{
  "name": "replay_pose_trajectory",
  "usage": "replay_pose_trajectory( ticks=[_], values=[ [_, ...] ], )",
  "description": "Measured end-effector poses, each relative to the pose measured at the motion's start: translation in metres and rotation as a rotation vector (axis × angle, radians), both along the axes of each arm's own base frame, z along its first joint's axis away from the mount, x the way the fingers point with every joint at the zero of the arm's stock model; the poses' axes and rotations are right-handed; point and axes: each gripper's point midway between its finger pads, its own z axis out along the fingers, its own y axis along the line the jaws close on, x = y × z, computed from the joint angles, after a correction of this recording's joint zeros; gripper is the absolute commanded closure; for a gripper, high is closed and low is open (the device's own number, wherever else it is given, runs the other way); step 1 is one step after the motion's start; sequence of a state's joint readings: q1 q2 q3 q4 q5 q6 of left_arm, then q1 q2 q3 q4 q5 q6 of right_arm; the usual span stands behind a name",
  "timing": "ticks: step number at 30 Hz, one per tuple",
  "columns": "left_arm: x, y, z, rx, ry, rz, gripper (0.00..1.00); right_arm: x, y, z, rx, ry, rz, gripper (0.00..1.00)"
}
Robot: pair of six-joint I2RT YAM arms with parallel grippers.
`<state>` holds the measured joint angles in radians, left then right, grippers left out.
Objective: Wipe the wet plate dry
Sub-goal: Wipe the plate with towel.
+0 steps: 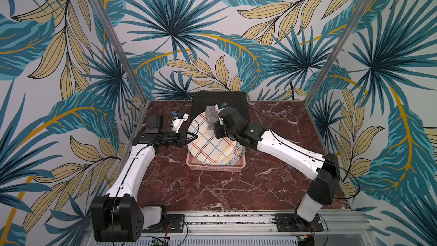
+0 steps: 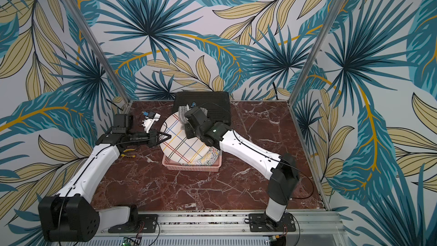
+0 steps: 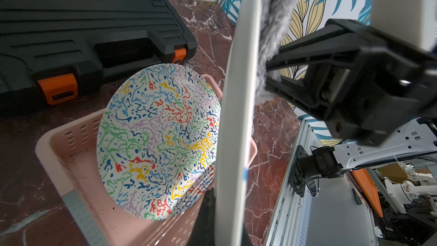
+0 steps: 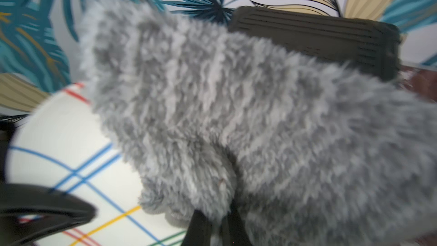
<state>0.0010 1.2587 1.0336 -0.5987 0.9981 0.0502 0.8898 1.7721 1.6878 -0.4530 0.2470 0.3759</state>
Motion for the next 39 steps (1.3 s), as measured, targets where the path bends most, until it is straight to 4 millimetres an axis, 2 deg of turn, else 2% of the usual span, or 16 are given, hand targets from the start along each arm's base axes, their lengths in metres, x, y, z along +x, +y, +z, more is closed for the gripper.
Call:
replay_pose_trajectory(
  ticks=[4, 6, 9, 11, 13, 20, 22, 24, 26, 28, 30, 35, 39],
  values=[
    [-0.001, 0.000, 0.000, -0.003, 0.000, -0.004, 1.00, -0.028, 0.054, 0.002, 0.014, -0.003, 0.159, 1.00],
    [-0.001, 0.000, -0.001, 0.001, 0.009, 0.001, 1.00, -0.032, 0.060, -0.002, 0.007, 0.001, 0.181, 1.00],
    [-0.001, 0.001, -0.003, 0.004, 0.014, 0.004, 1.00, -0.029, 0.057, -0.005, 0.006, 0.006, 0.174, 1.00],
    [-0.001, 0.001, -0.004, 0.006, 0.015, 0.006, 1.00, -0.025, 0.046, -0.010, 0.017, 0.019, 0.147, 1.00],
    [0.000, 0.001, -0.004, 0.008, 0.017, 0.011, 1.00, -0.020, 0.026, -0.019, 0.023, 0.042, 0.105, 1.00],
    [0.000, 0.001, -0.003, 0.004, 0.014, 0.009, 1.00, 0.012, -0.088, -0.045, -0.029, 0.076, -0.176, 1.00],
    [0.000, 0.001, -0.003, 0.002, 0.013, 0.008, 1.00, 0.011, -0.106, -0.051, -0.049, 0.079, -0.216, 1.00],
    [0.000, 0.000, -0.003, 0.001, 0.014, 0.008, 1.00, 0.006, -0.109, -0.056, -0.060, 0.084, -0.217, 1.00],
    [0.000, 0.000, -0.002, 0.001, 0.014, 0.008, 1.00, 0.001, -0.104, -0.060, -0.073, 0.086, -0.203, 1.00],
    [0.000, 0.000, -0.002, -0.001, 0.013, 0.008, 1.00, -0.010, -0.088, -0.064, -0.095, 0.078, -0.165, 1.00],
    [0.001, 0.000, -0.002, 0.000, 0.010, 0.009, 1.00, -0.026, -0.060, -0.068, -0.122, 0.068, -0.095, 1.00],
    [0.003, 0.002, -0.002, 0.009, -0.001, 0.016, 1.00, -0.063, 0.024, -0.069, -0.149, 0.033, 0.094, 1.00],
    [0.006, 0.003, -0.001, 0.019, -0.022, 0.021, 1.00, -0.074, 0.065, -0.063, -0.130, 0.018, 0.166, 1.00]
  ],
)
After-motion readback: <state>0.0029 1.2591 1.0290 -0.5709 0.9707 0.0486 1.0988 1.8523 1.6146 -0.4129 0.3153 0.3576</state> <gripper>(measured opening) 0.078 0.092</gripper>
